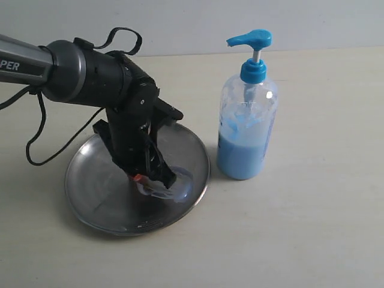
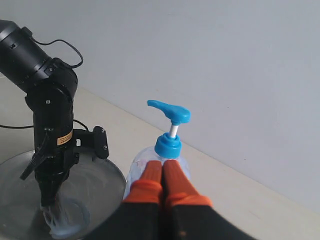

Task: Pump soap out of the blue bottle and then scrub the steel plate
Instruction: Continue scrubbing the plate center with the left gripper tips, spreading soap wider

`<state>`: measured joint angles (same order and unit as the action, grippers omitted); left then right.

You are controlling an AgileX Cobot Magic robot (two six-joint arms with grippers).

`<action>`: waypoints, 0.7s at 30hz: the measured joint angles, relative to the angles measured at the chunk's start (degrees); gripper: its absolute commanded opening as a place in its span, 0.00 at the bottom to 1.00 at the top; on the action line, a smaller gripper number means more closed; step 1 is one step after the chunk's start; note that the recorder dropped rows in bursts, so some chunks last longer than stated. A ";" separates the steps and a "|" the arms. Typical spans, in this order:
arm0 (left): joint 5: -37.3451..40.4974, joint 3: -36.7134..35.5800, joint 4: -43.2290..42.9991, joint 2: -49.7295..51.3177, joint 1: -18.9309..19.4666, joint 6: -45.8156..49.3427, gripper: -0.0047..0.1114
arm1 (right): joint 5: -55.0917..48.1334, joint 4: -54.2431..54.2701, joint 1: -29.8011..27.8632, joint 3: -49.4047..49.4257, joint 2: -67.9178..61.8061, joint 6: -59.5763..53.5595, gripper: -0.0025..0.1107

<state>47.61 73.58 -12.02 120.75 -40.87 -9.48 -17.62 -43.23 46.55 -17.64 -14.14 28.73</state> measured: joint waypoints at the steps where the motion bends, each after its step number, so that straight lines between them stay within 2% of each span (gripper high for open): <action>1: 0.00 0.00 -1.72 0.00 0.00 -1.11 0.04 | 0.00 0.00 0.00 0.00 0.00 0.00 0.02; 6: -2.10 0.00 -0.71 0.00 0.21 -1.94 0.04 | 0.00 0.00 0.00 0.00 0.00 0.00 0.02; 12: -5.54 0.00 10.61 0.00 0.42 4.11 0.04 | 0.00 0.00 0.00 0.00 0.00 0.00 0.02; 21: -10.65 0.00 26.99 0.00 0.54 8.25 0.04 | 0.00 0.00 0.00 0.00 0.00 0.00 0.02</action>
<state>36.97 73.58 14.96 120.75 -40.33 -1.22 -17.62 -43.23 46.55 -17.64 -14.14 28.73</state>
